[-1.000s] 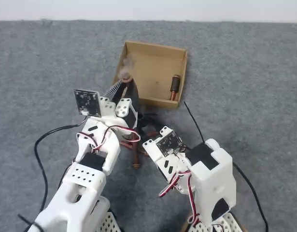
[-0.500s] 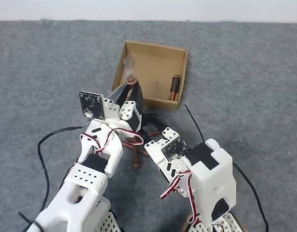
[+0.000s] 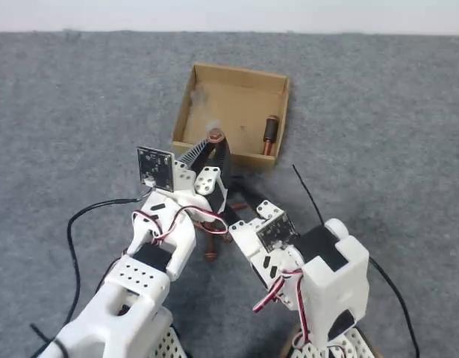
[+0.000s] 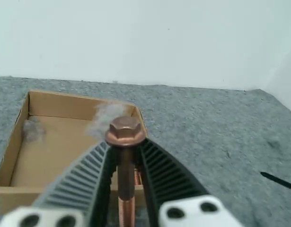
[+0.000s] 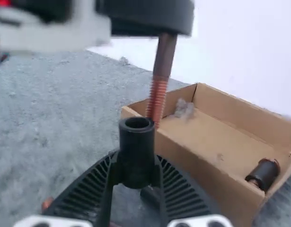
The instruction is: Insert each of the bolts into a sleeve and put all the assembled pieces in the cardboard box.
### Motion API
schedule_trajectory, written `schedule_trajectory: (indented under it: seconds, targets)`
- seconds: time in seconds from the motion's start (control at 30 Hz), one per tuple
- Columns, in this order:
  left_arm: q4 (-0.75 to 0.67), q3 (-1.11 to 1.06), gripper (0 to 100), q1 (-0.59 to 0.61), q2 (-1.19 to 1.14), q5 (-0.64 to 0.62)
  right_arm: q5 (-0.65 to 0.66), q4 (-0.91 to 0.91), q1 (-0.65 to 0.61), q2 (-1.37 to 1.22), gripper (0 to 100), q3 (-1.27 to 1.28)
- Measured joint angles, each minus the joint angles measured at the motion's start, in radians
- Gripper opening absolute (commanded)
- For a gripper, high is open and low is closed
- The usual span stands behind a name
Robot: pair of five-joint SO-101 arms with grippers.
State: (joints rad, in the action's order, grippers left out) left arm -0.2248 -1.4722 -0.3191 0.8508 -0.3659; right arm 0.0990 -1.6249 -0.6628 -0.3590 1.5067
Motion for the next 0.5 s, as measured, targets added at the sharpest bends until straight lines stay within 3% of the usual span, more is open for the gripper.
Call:
schedule_trajectory:
  seconds: [0.5]
  targets:
    - [0.000, -0.025, 1, -0.017, 0.002, 0.002, -0.003, 0.002, 0.006, 0.000, 0.6, 0.000]
